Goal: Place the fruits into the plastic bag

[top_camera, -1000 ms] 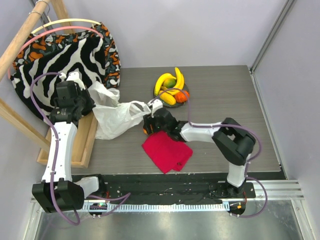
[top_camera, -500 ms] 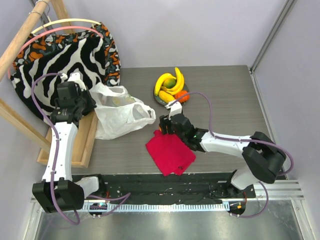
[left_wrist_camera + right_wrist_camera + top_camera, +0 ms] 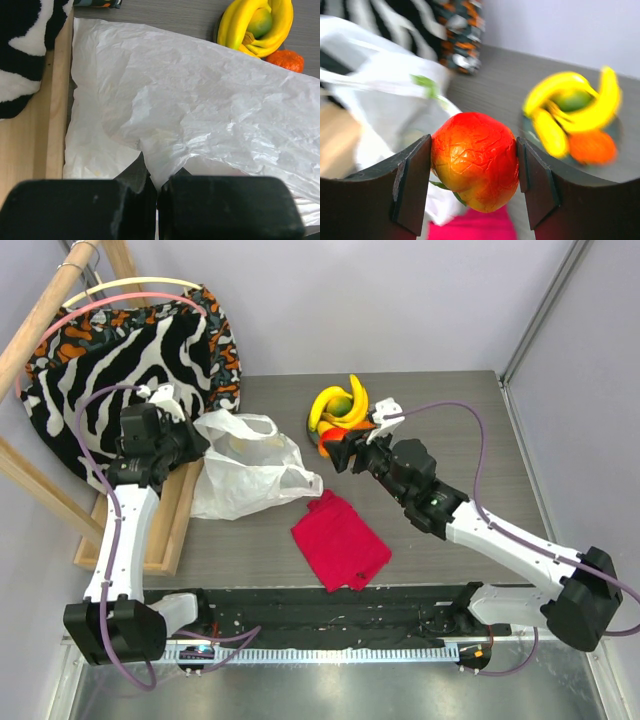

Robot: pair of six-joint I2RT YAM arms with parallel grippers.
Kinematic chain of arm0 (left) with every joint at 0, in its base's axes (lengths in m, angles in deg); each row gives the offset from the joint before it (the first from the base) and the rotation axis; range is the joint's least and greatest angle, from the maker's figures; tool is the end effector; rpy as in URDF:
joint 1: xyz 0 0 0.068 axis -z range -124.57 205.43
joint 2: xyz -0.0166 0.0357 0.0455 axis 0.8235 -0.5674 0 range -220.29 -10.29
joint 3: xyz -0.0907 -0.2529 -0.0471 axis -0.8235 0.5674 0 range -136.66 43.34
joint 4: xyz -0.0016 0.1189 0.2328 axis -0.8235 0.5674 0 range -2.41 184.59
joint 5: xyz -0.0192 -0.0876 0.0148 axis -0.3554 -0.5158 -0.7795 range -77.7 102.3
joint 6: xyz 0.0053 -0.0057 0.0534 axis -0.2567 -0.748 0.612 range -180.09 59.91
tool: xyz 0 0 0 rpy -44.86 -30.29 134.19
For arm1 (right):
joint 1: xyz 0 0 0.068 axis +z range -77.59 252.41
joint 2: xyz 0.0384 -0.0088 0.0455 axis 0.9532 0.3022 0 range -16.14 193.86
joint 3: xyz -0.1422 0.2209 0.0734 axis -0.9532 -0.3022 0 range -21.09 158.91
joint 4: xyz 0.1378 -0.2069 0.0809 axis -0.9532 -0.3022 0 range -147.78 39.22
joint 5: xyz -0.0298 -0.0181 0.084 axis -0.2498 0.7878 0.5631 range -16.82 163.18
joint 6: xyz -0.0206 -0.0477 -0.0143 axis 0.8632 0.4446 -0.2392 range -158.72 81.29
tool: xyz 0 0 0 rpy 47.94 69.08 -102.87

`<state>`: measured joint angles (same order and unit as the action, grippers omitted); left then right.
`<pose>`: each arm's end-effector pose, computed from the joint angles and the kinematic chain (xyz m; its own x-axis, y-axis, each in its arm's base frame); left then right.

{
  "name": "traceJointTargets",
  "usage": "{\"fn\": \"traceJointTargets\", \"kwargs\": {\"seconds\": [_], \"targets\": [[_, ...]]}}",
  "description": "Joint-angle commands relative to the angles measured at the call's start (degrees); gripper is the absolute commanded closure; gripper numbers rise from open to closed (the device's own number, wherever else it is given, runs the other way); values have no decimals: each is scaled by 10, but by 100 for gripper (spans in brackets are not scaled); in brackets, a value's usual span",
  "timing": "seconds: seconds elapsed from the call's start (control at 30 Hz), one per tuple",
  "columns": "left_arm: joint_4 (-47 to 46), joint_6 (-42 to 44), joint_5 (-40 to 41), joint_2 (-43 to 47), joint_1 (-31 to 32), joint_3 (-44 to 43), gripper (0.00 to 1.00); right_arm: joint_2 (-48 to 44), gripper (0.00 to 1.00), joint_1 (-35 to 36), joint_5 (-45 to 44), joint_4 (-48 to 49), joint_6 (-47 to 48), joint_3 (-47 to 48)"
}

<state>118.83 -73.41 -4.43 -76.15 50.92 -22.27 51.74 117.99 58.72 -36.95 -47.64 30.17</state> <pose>0.2494 0.0094 0.3567 -0.5457 -0.2644 -0.7951 0.0449 0.9383 -0.3428 0.2029 0.1945 0.3402 -0.1139 0.0985 -0.9886 -0.5056 0.8508 0.1430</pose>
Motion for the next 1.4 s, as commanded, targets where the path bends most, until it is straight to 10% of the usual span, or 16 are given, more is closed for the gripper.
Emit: {"fn": "traceJointTargets", "kwargs": {"seconds": [0.0,0.33,0.7,1.37], "targets": [[-30,-3,-24,3,3,2,100,21,58,14,179,71,-2,61],[-35,-4,-30,2,17,4,100,146,60,62,323,128,-43,160],[-36,2,-37,7,40,5,100,275,60,46,204,-13,30,334],[-48,-6,-86,4,63,9,100,491,60,13,274,-48,-50,424]]}}
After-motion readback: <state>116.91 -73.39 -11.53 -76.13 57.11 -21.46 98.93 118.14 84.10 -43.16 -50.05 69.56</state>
